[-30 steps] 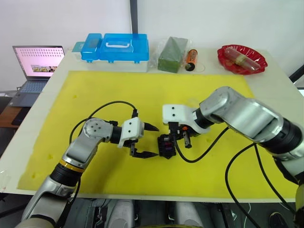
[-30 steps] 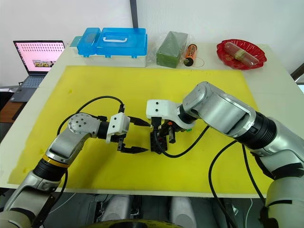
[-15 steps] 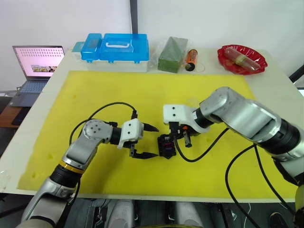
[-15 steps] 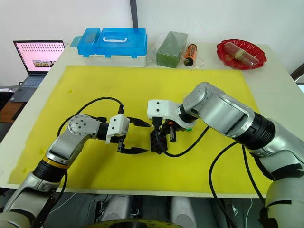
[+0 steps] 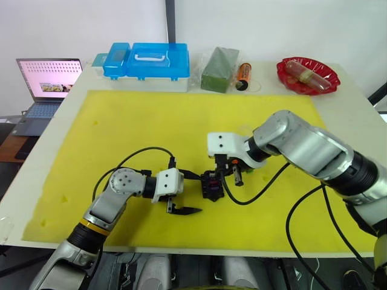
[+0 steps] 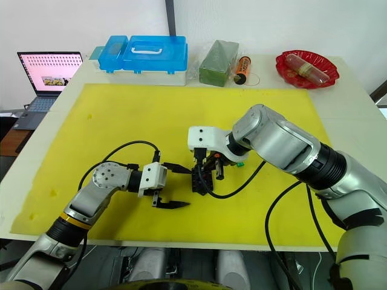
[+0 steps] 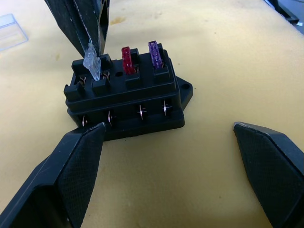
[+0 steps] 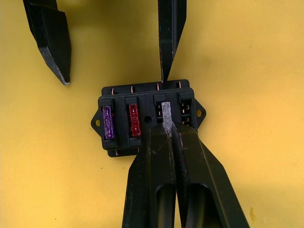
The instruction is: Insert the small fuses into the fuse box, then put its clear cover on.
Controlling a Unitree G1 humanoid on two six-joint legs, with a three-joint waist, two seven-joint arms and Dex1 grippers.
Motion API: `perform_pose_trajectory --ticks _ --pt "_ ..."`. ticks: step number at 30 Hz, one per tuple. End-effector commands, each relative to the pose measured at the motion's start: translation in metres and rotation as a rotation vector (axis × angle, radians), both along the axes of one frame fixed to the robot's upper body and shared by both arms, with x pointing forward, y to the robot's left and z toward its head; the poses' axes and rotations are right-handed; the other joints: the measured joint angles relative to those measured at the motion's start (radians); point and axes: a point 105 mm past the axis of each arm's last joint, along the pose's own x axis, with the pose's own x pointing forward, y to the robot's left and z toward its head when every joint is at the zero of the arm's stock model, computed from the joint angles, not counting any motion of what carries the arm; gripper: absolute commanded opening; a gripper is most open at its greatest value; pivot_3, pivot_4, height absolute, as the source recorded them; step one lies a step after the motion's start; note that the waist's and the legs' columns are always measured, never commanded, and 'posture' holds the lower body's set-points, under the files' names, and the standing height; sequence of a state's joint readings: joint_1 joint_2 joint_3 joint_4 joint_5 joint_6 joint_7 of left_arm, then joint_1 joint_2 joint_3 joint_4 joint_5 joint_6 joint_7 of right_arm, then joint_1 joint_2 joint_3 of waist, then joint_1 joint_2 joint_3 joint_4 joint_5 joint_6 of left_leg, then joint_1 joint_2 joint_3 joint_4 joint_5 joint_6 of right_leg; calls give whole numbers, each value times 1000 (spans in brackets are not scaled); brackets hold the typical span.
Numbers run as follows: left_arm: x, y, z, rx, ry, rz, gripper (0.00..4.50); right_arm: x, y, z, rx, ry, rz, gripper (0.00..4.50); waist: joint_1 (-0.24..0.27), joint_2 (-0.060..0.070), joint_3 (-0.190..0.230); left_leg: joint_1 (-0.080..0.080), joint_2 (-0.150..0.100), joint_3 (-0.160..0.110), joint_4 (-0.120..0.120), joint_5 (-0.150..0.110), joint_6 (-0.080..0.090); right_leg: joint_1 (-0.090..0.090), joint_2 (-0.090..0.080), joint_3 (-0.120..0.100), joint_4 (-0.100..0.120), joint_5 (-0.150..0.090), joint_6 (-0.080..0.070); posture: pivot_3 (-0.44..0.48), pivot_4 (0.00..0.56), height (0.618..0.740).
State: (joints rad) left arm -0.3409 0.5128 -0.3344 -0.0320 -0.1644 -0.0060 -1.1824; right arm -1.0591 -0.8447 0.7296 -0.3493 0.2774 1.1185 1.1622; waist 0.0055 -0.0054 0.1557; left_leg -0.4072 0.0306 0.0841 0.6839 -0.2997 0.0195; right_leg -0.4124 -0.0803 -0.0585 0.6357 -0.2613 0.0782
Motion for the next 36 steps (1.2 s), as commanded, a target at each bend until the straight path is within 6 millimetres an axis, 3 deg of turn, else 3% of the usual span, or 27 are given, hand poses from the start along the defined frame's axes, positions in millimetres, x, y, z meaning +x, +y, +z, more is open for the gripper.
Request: perform_pose_trajectory --ticks 1,11,19,31,36 --pt "6 2 11 -15 -30 8 4500 -1 -1 -4 -12 2 8 2 0 0 0 0 0 0 0 0 0 0 0 0 0 0 0 0 150 740" --pt "10 3 32 -56 -6 16 4500 -1 1 -1 -6 1 12 2 1 0 0 0 0 0 0 0 0 0 0 0 0 0 0 0 150 740" --pt "7 -3 45 -71 11 6 4500 -4 2 -13 -32 23 16 2 -2 0 0 0 0 0 0 0 0 0 1 0 0 0 0 0 150 740" --pt "7 -9 43 -71 48 19 4500 -11 2 -38 -101 51 12 2 -2 0 -2 3 0 0 0 0 0 3 1 0 0 0 0 0 150 740" --pt "9 -9 42 -65 42 23 4500 -12 4 -34 -78 57 12 2 -3 0 -3 4 0 0 0 0 0 4 1 0 0 0 0 0 150 740"
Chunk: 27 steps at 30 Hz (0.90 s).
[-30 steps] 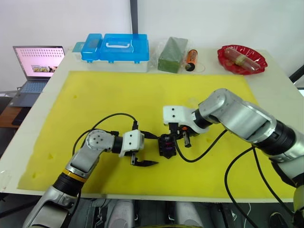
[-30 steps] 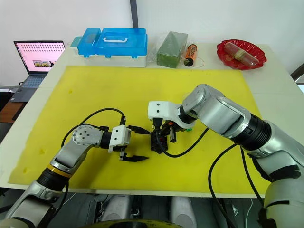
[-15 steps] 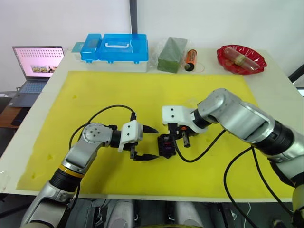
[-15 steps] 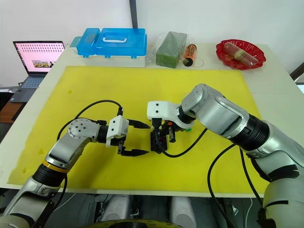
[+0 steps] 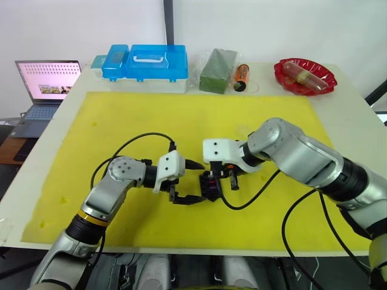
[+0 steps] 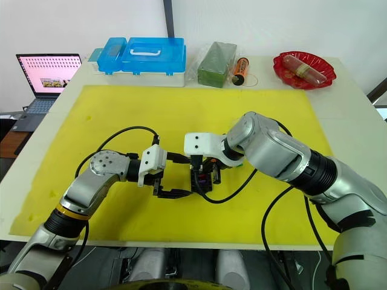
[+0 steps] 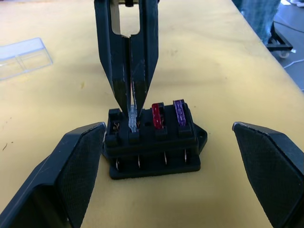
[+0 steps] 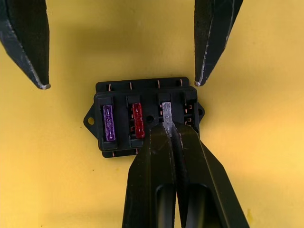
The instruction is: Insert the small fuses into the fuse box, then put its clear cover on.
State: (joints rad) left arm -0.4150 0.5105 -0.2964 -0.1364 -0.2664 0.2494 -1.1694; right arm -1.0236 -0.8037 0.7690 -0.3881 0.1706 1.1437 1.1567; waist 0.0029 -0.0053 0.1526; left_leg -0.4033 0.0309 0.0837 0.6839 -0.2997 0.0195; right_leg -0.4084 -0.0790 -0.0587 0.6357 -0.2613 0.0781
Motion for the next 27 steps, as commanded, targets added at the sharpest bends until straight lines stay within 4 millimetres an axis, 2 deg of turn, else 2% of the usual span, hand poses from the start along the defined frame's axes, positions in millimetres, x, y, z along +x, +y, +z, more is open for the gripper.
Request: perform_pose_trajectory --ticks 1,6,9,27 --pt "2 -2 10 -11 -48 -9 4500 -9 0 -18 -22 89 1 2 0 0 0 0 0 0 0 0 0 0 0 0 0 0 0 0 150 740" --pt "2 -2 11 -8 -50 -10 4500 -8 4 -6 20 79 9 2 -1 0 0 0 0 0 0 0 0 0 0 0 0 0 0 0 150 740" --pt "2 -2 11 -8 -51 -10 4500 -7 5 -1 31 65 11 638 -2 0 0 0 0 0 0 0 0 0 0 0 0 0 0 0 150 740" --pt "7 0 10 -8 -57 2 4500 3 -1 43 90 -50 -13 638 -14 1 0 -3 0 0 0 0 0 -3 -1 0 0 0 0 0 150 740"
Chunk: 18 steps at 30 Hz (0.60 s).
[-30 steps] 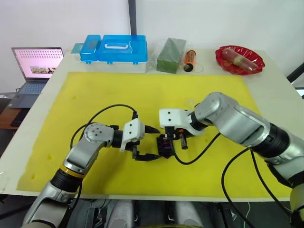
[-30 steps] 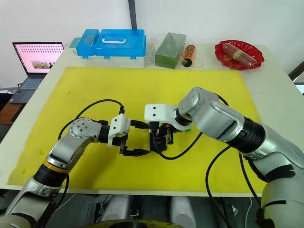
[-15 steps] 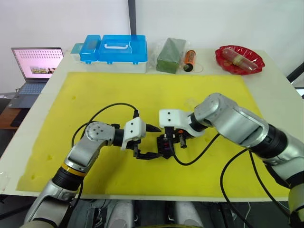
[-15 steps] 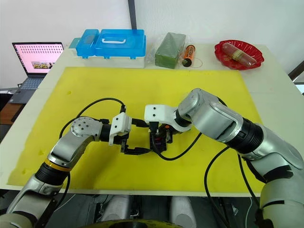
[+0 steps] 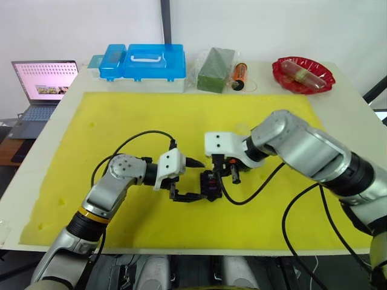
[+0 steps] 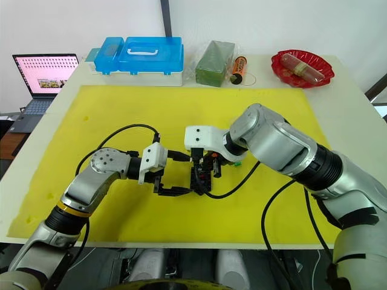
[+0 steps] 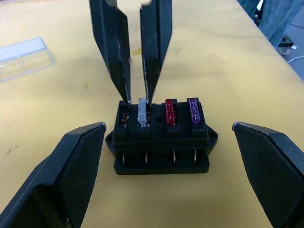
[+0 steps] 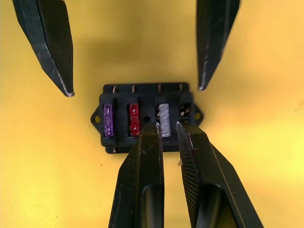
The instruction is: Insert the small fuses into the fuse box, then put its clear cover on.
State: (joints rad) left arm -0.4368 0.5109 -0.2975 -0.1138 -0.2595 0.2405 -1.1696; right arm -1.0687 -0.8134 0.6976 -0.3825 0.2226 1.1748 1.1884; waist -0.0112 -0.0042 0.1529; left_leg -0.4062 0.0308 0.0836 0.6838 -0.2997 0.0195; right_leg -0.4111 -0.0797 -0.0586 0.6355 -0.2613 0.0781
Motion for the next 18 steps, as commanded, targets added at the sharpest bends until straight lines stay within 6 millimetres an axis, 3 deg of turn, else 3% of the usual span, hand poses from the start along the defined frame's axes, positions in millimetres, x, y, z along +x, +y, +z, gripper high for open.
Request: perform_pose_trajectory --ticks 1,7,10,13,18 --pt "3 0 8 -15 -44 -3 4500 2 -1 20 37 -52 -4 638 0 0 0 0 0 0 0 0 0 0 0 0 0 0 0 0 150 740" --pt "4 2 8 -17 -48 1 4500 1 -4 35 160 -86 -47 638 0 0 0 0 0 0 0 0 0 0 -1 0 0 0 0 0 150 740" --pt "4 2 8 -16 -49 2 4500 6 -2 47 349 -140 -114 638 0 -1 0 0 0 0 0 0 0 0 -1 0 0 0 0 0 150 740" --pt "5 3 9 -16 -51 3 4500 -1 -6 43 480 -202 -70 638 6 -1 -1 0 0 -1 0 0 0 1 -1 -1 -1 0 0 0 150 740" --pt "6 4 9 -12 -53 0 4500 -10 -15 26 568 -110 -125 638 3 0 0 0 -1 -1 0 0 0 2 -1 -1 -1 0 0 0 150 740"
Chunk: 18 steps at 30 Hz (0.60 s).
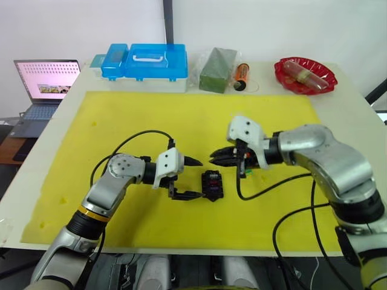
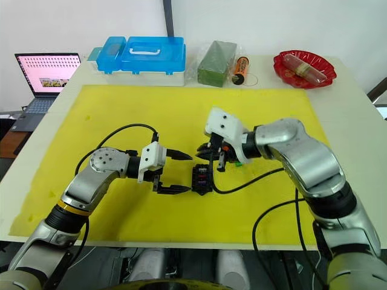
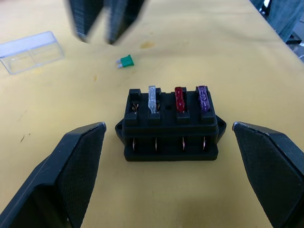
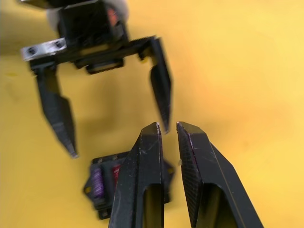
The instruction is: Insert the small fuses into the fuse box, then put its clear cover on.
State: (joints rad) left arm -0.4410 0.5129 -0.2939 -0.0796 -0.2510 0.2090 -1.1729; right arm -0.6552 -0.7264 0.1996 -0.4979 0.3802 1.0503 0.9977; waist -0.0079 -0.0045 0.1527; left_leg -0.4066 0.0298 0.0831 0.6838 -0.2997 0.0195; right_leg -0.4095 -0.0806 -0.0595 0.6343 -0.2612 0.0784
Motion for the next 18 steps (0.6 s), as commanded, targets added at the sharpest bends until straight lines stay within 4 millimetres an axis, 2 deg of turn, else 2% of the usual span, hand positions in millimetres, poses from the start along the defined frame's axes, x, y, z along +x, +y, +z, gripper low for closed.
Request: perform_pose_trajectory --ticks 1,5,6,7,18 --pt "2 1 11 -16 -44 -12 4500 -5 -2 12 106 -30 -23 638 -1 0 0 0 0 0 0 0 0 0 0 0 0 0 0 0 150 740" --pt "2 1 11 -12 -44 -19 4500 -7 0 2 138 -18 -46 638 -2 0 0 0 1 -1 0 0 0 0 1 0 0 0 0 0 150 740" --pt "2 1 11 -11 -44 -20 4500 -8 0 0 145 -13 -48 230 -2 0 0 0 1 -1 0 0 0 0 2 0 0 0 0 0 150 740" --pt "3 1 11 -11 -44 -21 4500 -8 0 -2 153 -7 -50 21 -2 0 0 0 1 -1 0 0 0 0 2 0 0 0 0 0 150 740" --pt "4 -1 9 -13 -33 -25 4500 -10 1 -26 214 72 -69 21 1 0 0 0 0 -1 0 0 0 0 3 0 0 0 0 0 150 740"
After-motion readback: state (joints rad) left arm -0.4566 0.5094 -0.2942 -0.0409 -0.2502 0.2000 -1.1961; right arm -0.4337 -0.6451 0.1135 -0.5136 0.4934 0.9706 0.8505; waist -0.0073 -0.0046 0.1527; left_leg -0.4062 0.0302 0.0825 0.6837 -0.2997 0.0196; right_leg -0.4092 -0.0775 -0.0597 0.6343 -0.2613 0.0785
